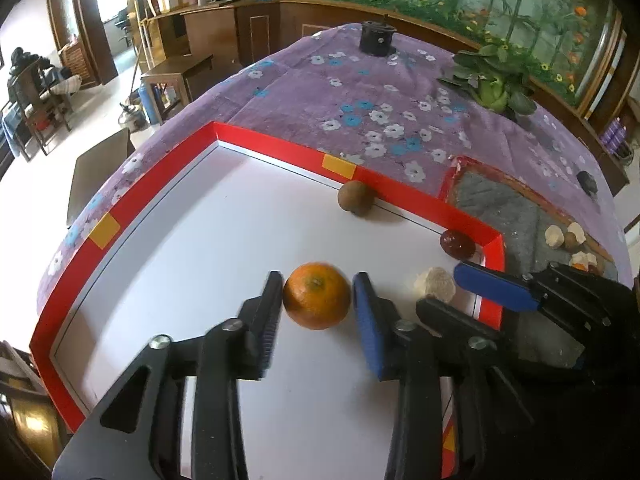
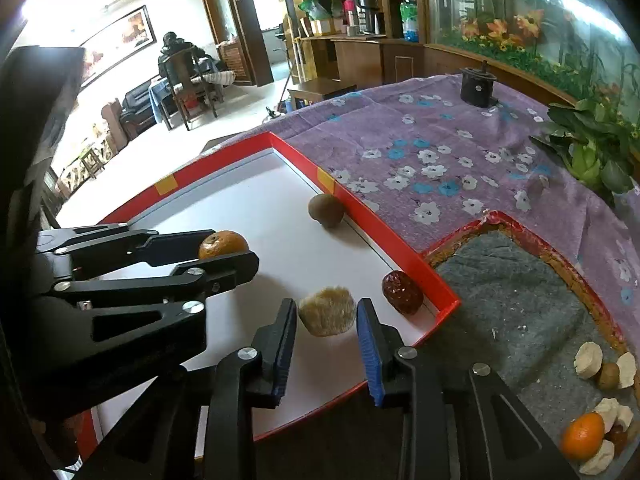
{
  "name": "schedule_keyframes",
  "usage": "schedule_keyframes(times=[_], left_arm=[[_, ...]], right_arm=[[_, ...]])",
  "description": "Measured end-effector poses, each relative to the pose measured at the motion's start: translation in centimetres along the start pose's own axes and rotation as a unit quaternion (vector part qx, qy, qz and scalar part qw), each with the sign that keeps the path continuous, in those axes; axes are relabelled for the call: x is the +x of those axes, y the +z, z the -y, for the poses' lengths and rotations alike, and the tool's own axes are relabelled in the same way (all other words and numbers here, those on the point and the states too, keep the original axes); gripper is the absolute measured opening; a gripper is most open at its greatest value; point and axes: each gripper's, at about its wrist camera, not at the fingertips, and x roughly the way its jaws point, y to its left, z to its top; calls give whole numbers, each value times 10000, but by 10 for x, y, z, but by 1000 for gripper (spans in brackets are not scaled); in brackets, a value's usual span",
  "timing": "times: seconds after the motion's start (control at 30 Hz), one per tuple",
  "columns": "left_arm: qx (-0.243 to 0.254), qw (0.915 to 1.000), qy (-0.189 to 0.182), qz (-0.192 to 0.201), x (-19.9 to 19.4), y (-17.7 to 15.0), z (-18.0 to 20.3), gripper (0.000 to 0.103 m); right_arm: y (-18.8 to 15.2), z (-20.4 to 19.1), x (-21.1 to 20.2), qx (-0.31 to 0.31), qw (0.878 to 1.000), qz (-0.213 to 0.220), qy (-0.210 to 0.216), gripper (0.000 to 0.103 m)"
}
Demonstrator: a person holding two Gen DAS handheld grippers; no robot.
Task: Organize fruits
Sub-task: 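Lower the orange into the red tray while the right tool releases the beige cube there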
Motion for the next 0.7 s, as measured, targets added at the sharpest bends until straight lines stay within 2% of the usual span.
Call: schedule_keyframes(times=[0.03, 0.1, 0.33, 0.7], left_arm=[[-22, 10000, 18, 45, -2, 0, -1, 59], [-66, 9998, 61, 179, -8, 0, -1, 62], [75, 9995, -14, 306, -24, -5, 17, 62], [571, 9965, -525, 326, -39, -17, 89, 62]], right_arm=[[0, 0, -2, 39, 10000, 28, 14, 36], [-1, 2, -11, 129, 9998, 141, 26, 39], [-21, 12, -54, 378, 9982, 444, -105, 39], [-82, 60, -118, 1013, 9903, 677, -668, 41]])
